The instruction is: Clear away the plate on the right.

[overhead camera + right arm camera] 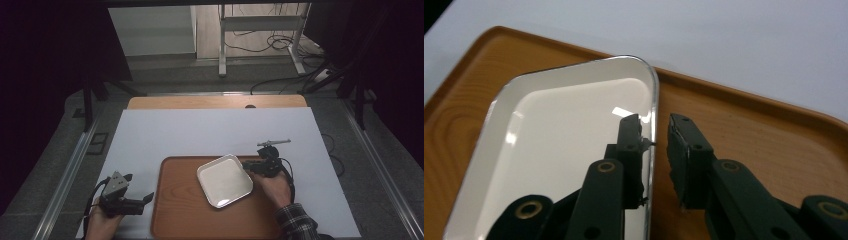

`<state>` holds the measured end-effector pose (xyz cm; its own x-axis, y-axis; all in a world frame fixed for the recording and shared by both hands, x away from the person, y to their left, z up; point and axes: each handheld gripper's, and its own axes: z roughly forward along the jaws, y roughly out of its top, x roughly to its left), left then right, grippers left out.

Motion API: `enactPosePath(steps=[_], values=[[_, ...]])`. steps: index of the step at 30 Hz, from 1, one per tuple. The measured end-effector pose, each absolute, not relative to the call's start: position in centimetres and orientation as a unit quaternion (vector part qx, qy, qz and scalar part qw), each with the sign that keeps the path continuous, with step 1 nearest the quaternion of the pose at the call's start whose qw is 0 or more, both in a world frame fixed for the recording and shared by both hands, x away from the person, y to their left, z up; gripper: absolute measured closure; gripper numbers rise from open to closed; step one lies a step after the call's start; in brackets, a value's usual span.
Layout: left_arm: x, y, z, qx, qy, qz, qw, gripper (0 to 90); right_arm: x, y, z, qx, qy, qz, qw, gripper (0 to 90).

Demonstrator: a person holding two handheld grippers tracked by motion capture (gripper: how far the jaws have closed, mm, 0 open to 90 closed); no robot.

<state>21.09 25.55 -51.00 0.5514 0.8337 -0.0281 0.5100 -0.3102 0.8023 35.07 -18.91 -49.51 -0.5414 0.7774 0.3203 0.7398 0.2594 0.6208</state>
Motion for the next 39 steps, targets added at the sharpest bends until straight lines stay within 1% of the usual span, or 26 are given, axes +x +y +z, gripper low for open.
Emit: enactPosePath(steps=[3,4,5,7,9,10,16,18,21,23,27,39], values=[[21.1,25.5,-51.0,0.784,0.428,0.203,0.401,0.6,34.0,-19.2,-48.8,0.455,0.799,0.394,0.022,83.6],[21.1,25.5,-51.0,0.784,0.428,0.203,0.401,0.6,34.0,-19.2,-48.8,0.455,0.799,0.394,0.022,83.6],[21.1,25.5,-51.0,0.785,0.427,0.204,0.4,0.6,33.2,-19.3,-48.3,0.438,0.803,0.403,0.019,88.1],[21.1,25.5,-51.0,0.785,0.427,0.204,0.4,0.6,32.8,-19.4,-48.1,0.43,0.807,0.405,0.018,88.9],[21.1,25.5,-51.0,0.784,0.427,0.205,0.401,0.6,31.6,-19.0,-47.7,0.408,0.816,0.409,0.015,89.3],[21.1,25.5,-51.0,0.784,0.427,0.205,0.401,0.6,31.6,-19.0,-47.7,0.408,0.816,0.409,0.015,89.3],[21.0,25.5,-50.9,0.782,0.427,0.207,0.403,0.6,28.5,-17.6,-47.5,0.358,0.845,0.397,0.025,89.4],[21.0,25.5,-50.9,0.781,0.428,0.208,0.404,0.6,28.0,-17.4,-47.6,0.353,0.848,0.395,0.025,89.4],[21.0,25.6,-50.9,0.78,0.43,0.21,0.404,0.7,26.4,-16.6,-48.0,0.328,0.862,0.386,0.022,89.4],[21.0,25.6,-50.9,0.78,0.43,0.21,0.404,0.6,25.8,-16.3,-48.3,0.318,0.867,0.385,0.014,89.4],[21.0,25.6,-50.9,0.781,0.429,0.209,0.403,0.6,25.1,-15.9,-48.7,0.308,0.873,0.378,0.003,89.4],[21.0,25.5,-50.9,0.783,0.428,0.209,0.401,0.6,24.5,-13.7,-50.7,0.272,0.905,0.327,0.0,89.3]])
